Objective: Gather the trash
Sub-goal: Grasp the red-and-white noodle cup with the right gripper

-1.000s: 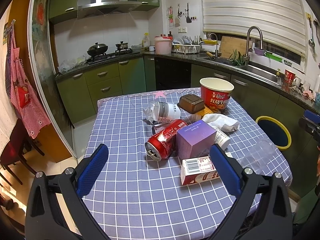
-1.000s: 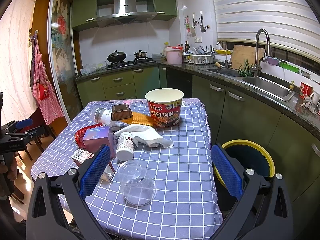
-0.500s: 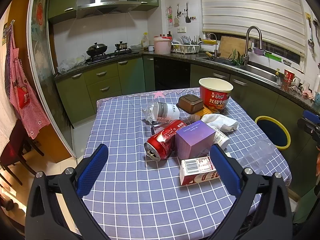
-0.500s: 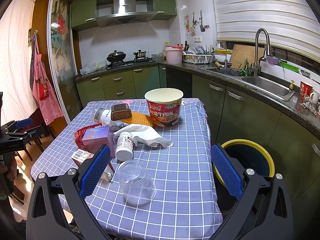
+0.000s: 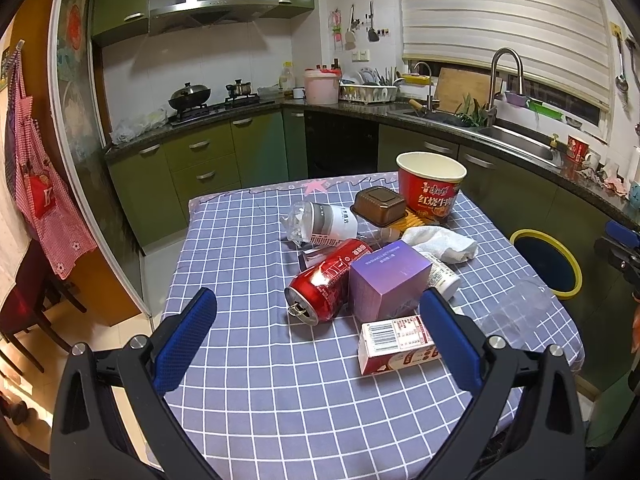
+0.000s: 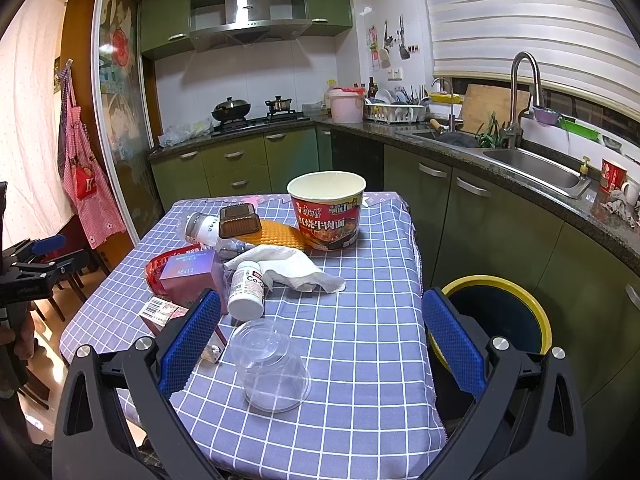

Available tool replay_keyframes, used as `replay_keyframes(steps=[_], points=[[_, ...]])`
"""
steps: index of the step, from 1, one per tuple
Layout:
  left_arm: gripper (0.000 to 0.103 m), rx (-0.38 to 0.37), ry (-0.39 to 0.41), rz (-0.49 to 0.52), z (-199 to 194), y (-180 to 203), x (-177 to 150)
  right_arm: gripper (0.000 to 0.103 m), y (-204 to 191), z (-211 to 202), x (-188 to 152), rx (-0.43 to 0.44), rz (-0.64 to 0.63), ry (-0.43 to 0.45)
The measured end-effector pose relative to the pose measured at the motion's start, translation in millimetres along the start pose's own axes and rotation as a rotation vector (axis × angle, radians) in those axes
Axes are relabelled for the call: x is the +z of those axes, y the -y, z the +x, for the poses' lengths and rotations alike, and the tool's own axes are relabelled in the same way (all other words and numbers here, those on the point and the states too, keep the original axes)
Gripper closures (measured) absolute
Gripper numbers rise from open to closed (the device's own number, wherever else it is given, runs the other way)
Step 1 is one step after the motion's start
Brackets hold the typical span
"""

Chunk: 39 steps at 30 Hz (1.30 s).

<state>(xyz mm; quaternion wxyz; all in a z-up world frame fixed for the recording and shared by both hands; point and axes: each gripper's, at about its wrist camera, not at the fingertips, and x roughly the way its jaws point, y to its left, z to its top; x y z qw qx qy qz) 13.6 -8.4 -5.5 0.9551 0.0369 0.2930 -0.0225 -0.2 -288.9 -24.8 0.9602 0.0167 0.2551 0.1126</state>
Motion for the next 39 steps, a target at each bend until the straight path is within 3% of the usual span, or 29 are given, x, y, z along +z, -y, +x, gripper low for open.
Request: replay_keyframes(steps=[6,12,21,23,26,29,35,39], points=[[0.006,0.023,0.002,0.024,29.2,-12.7,28.1,0.004,11.8,25.0,20.6,0.037,0.009,-0.053],[0.006,0.044,0.012,-0.025,75.3,-42.4,67.4,0.004,29.3,80.2,76.8,0.101,0.021,-0.148],[0.006,0.116,-0.015,-0.107,173.5,-85.9,114.4,0.004,54.7,218.0,183.0,0.081,0.081,-0.39],[0.006,0.14,-0.025,-0.122,190.6,-93.4,115.9,0.004,62.1,249.5,195.9,0.047,0.097,-0.454],[0.006,0.102,-0.045,-0.161,206.4,-102.3,109.0,0.004,74.2,292.5,202.8,0.023,0.141,-0.559],[0.006,0.1,-0.048,-0.179,215.2,-108.8,101.0,0.013,86.3,327.9,196.2,0.006,0.181,-0.674],[0.006,0.09,-0.087,-0.186,228.9,-111.1,87.9,0.04,84.1,365.8,175.3,-0.029,0.167,-0.793],[0.006,0.081,-0.093,-0.193,230.7,-112.0,84.4,0.067,76.7,380.7,171.4,-0.054,0.143,-0.836]])
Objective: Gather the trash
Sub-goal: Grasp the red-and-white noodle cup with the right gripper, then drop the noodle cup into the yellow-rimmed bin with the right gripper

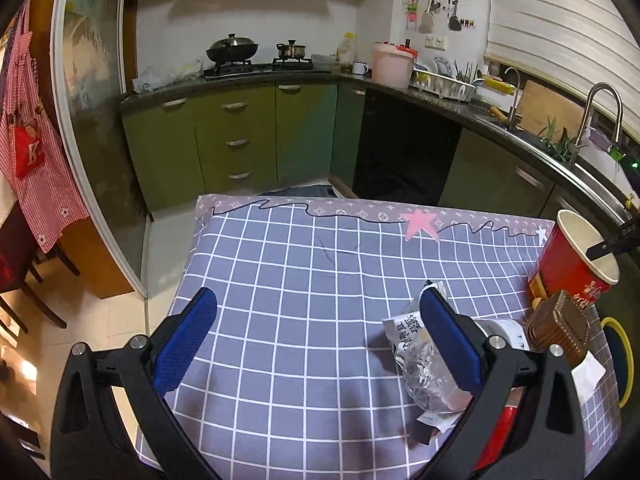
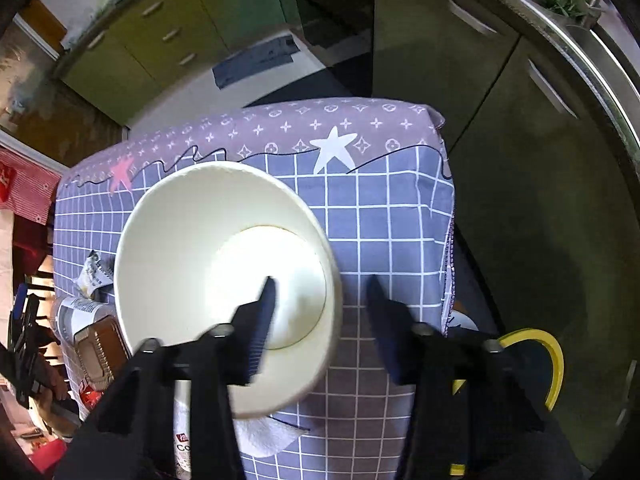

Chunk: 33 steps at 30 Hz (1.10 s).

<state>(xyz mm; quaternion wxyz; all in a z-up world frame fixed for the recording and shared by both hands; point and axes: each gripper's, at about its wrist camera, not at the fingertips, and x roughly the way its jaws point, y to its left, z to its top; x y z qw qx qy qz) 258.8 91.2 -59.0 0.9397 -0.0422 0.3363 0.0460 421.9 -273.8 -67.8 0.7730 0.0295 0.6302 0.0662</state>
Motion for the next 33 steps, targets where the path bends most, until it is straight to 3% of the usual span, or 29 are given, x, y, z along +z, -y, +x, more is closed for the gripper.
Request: replay_keyframes(steps=[3,6,7,12,16,20,25,28,33], points=[[0.006,-0.002,-0.003,0.005,0.6,0.9,-1.2,0.073,-1.8,11.0,3.8,-0.02,0.001,-0.039],[0.006,-0.002,-0.003,0.011,-0.3,3.1,-1.8,0.094,-2.7,15.5,2.5,-0.052,0.0,-0.056],[0.006,-0.003,-0.001,0.012,-0.9,3.0,-1.8,0.096,-1.3,16.8,2.4,-0.072,-0.004,-0.058],[0.006,-0.002,0.01,0.012,-3.4,1.3,-2.0,0.098,4.0,13.2,2.2,-0.036,0.02,-0.041],[0.006,0.003,0.01,0.011,-2.5,1.4,-2.8,0.098,15.4,-12.5,-1.7,-0.001,0.041,0.009],[0.006,-0.004,0.009,0.015,-3.8,2.0,-3.2,0.098,60.7,-66.2,-21.3,0.04,0.115,0.098],[0.006,-0.026,0.027,0.032,-12.2,8.7,-2.7,0.098,156.8,-106.9,-85.2,0.005,0.28,0.15],[0.006,-0.045,0.041,0.044,-18.6,14.0,-2.1,0.098,218.0,-101.5,-132.9,-0.023,0.399,0.138],[0.006,-0.105,0.042,0.065,-25.9,24.9,-1.8,0.097,283.3,-67.0,-187.2,-0.046,0.545,0.09]])
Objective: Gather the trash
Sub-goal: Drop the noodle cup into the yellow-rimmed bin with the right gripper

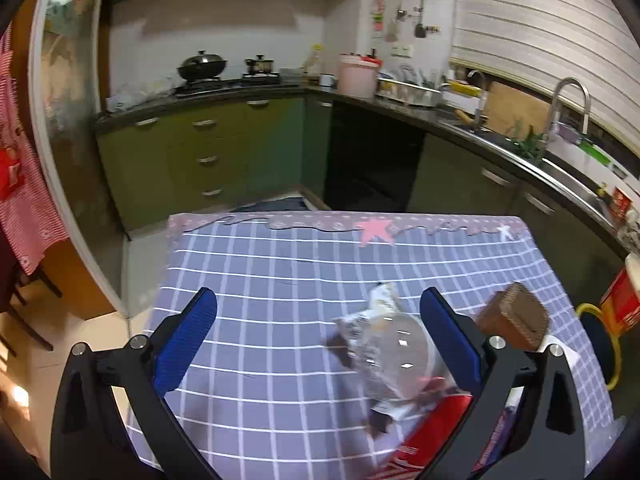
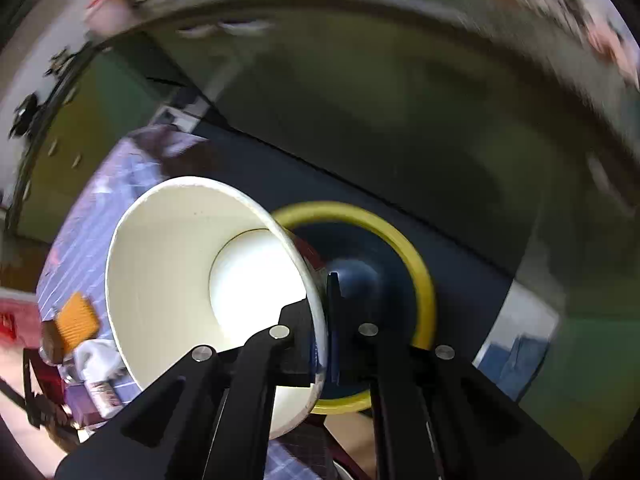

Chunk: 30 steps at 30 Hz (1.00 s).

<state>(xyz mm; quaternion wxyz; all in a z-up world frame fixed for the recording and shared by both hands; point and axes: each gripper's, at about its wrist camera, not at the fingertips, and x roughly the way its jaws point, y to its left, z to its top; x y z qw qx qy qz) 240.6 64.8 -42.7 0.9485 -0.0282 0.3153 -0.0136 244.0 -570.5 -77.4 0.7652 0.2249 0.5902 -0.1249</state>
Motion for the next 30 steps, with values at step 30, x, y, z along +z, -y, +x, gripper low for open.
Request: replay_keyframes(steps=[30], points=[[0.006,-0.392,-0.057,0.509,-17.9,126.5,1.3,0.064,-11.2,154.8,-5.2,0.117,-0.003,-0.096]])
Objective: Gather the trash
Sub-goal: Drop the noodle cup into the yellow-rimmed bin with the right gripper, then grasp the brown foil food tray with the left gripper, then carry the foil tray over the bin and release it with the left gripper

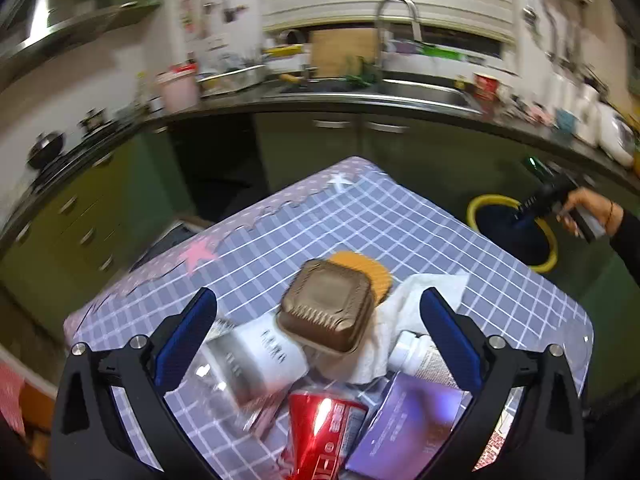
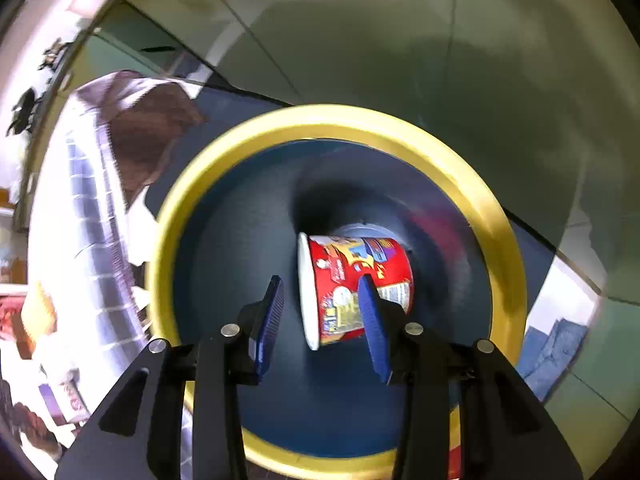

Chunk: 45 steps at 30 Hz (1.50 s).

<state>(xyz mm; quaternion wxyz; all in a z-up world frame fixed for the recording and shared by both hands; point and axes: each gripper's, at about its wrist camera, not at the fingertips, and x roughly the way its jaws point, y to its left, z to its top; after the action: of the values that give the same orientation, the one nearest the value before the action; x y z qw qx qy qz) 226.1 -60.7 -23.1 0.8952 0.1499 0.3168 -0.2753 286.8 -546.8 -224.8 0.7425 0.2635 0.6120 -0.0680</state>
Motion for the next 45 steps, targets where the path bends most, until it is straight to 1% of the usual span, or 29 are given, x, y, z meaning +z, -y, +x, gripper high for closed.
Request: replay_keyframes(steps=[3,6,8,10,12,16,20,23,25,26,28,31,36,40,43,45], points=[[0.006,-0.061,-0.025,0.074,15.1,4.5,6.0,0.06,-14.5,-6.8,-7.8,0.04,-0.023,0.018],[0.006,-0.077,-0.056,0.114,28.3,9.4,7.7,0.06,-14.9,-18.0,-14.3,0.063,-0.045,0.022],[0.006,-0.075,-0.078,0.134,38.8,10.3,8.2,0.06,-21.9,-15.4,-15.8,0.079,-0.062,0.017],[0.006,-0.086,-0.093,0.137,45.4,10.4,9.3,0.06,-35.0,-8.3,-17.8,0.09,-0.081,0.011],[0.006,-0.105,-0.11,0.139,53.2,9.6,10.3,0.06,-31.0,-16.5,-33.0,0.094,-0.097,0.005],[0.006,-0.126,-0.135,0.133,61.1,8.9,10.2,0.059,-41.2,-17.3,-35.2,0.108,-0.124,0.003],[0.006,-0.13,-0.148,0.133,67.2,8.1,9.0,0.059,-50.7,-21.8,-38.6,0.121,-0.15,-0.001],[0.013,-0.136,-0.149,0.13,68.9,8.4,8.3,0.059,-54.8,-21.4,-41.1,0.127,-0.161,-0.003],[0.026,-0.134,-0.167,0.128,73.2,7.5,7.6,0.058,-55.3,-21.6,-41.9,0.132,-0.166,-0.005],[0.028,-0.13,-0.179,0.126,76.0,6.3,6.9,0.058,-55.2,-21.7,-42.7,0.135,-0.166,-0.005],[0.037,-0.126,-0.204,0.12,81.8,4.4,5.7,0.057,-55.2,-22.6,-43.6,0.139,-0.171,-0.005],[0.042,-0.113,-0.226,0.116,87.1,2.5,3.5,0.057,-54.2,-25.1,-47.3,0.144,-0.177,-0.002],[0.045,-0.105,-0.219,0.105,82.7,0.6,4.5,0.057,-55.7,-29.2,-49.2,0.153,-0.185,0.009],[0.046,-0.087,-0.189,0.108,64.9,2.9,14.5,0.057,-57.3,-36.2,-52.9,0.175,-0.195,0.026],[0.046,-0.079,-0.17,0.114,51.0,8.7,24.9,0.057,-55.6,-50.0,-58.9,0.202,-0.204,0.056],[0.046,-0.086,-0.16,0.116,42.4,16.1,32.6,0.057,-51.4,-61.3,-63.2,0.214,-0.208,0.079]])
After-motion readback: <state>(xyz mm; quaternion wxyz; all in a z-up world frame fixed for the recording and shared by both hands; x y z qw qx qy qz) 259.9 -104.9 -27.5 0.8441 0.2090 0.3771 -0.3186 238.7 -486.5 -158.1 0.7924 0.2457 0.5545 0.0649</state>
